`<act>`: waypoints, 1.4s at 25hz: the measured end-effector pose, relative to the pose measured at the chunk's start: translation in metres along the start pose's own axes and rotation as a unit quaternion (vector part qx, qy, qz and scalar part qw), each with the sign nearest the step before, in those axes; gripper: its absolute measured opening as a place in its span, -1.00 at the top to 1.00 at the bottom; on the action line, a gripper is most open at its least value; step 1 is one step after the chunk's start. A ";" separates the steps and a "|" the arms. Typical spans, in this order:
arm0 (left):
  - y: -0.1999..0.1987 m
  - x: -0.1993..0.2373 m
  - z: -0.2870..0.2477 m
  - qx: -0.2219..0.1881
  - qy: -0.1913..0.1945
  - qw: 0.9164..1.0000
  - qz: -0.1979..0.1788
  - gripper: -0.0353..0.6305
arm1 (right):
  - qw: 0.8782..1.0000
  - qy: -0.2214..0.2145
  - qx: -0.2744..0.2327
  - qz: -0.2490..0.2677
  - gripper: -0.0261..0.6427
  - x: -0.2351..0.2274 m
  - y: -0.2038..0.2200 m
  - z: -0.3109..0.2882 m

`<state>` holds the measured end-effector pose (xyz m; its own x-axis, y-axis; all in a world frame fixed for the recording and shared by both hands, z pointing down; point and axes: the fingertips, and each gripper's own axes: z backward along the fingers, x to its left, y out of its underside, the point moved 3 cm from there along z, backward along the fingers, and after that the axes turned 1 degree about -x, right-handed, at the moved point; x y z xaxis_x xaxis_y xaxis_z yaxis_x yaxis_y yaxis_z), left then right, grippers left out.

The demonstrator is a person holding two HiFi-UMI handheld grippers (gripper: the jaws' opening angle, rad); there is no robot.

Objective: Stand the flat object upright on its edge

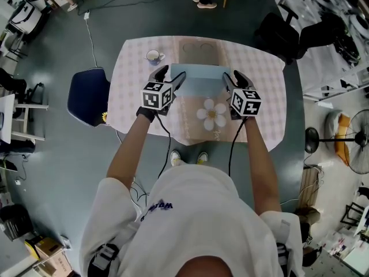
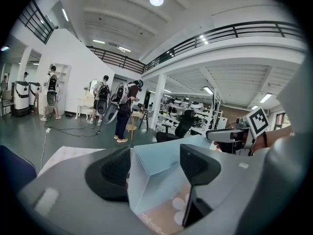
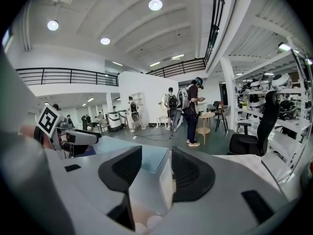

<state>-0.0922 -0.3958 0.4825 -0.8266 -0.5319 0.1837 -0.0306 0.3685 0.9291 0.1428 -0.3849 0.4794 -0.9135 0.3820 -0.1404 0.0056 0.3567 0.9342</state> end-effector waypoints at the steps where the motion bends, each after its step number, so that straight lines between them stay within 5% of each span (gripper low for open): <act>1: 0.000 -0.001 0.000 0.000 0.000 1.000 0.000 -0.06 | 1.000 0.000 0.000 0.000 0.34 0.000 0.000 0.001; 10: 0.000 -0.001 0.014 -0.012 -0.003 1.000 -0.005 -0.04 | 1.000 0.005 -0.006 0.010 0.37 0.007 -0.001 0.009; 21: -0.019 -0.025 0.103 -0.109 -0.062 0.992 -0.033 0.41 | 0.995 0.010 -0.098 0.013 0.57 0.051 -0.036 0.097; 28: -0.014 -0.051 0.141 -0.118 -0.060 0.988 -0.075 0.57 | 0.991 0.019 -0.129 0.040 0.76 0.075 -0.049 0.148; 35: -0.023 -0.051 0.156 -0.130 -0.068 0.987 -0.072 0.73 | 0.989 0.037 -0.140 0.030 0.86 0.071 -0.053 0.177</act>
<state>-0.1376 -0.2583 0.4013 -0.8925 -0.4508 0.0152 -0.0229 0.0789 0.9966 0.1496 -0.2258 0.3617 -0.9423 0.3280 -0.0675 -0.0432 0.0808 0.9958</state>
